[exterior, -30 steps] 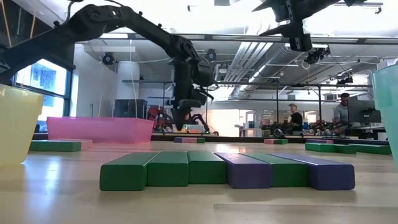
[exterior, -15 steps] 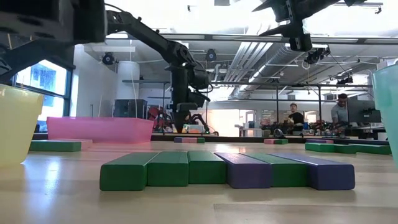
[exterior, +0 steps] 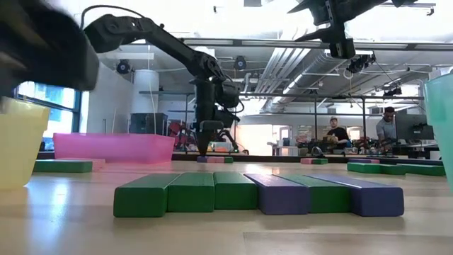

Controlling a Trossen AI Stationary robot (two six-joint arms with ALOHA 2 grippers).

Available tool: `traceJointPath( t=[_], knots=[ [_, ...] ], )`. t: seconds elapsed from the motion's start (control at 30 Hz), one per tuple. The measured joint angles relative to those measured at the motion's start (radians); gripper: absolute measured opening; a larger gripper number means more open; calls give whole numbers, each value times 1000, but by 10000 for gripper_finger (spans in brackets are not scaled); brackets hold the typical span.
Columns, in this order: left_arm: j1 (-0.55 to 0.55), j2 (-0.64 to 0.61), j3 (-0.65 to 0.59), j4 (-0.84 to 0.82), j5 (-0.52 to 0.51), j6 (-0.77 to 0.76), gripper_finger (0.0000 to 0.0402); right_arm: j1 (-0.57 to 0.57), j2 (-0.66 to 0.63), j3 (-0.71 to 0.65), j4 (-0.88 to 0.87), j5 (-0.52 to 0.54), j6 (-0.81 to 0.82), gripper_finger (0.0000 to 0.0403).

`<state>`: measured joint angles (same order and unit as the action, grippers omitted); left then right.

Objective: Sort blocks
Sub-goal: Put the violet block into the pink bin

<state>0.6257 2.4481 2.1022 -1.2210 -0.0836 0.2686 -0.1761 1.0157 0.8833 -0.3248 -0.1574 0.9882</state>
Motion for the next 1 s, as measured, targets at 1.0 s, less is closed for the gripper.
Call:
traceJointPath(
  t=[1.0],
  knots=[
    [-223,-90,-5,-214,214,-206,0,0,0,0,-1,-2,-47,170]
  ],
)
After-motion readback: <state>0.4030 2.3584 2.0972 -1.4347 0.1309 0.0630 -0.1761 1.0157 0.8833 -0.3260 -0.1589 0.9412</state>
